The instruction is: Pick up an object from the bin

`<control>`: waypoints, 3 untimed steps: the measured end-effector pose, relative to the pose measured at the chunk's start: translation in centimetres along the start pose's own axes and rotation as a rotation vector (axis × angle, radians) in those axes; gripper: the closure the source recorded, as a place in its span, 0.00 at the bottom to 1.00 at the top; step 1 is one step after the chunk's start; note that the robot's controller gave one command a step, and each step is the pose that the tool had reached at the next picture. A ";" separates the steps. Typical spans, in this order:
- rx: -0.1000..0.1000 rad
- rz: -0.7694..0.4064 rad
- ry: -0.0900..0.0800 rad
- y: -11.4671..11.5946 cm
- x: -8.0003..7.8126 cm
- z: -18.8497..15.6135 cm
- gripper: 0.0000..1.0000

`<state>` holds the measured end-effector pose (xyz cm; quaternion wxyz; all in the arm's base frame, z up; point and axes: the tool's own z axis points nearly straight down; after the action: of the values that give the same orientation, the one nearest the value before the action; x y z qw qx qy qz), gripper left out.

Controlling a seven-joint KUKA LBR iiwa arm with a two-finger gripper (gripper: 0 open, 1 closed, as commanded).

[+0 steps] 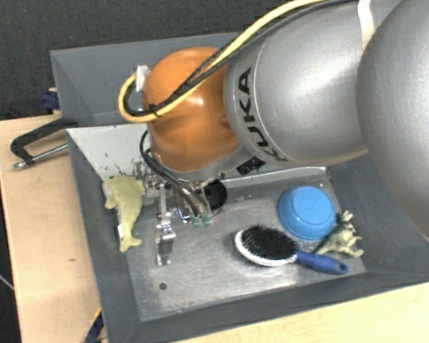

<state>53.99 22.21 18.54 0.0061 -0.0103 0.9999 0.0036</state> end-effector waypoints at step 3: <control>0.008 0.045 0.011 -18.2 2.3 7.9 0.00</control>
Offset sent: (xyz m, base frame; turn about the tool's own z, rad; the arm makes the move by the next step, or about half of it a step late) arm 0.0430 -0.0817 -0.0483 -0.0110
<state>52.13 3.98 10.48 0.0006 0.0121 0.9999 -0.0005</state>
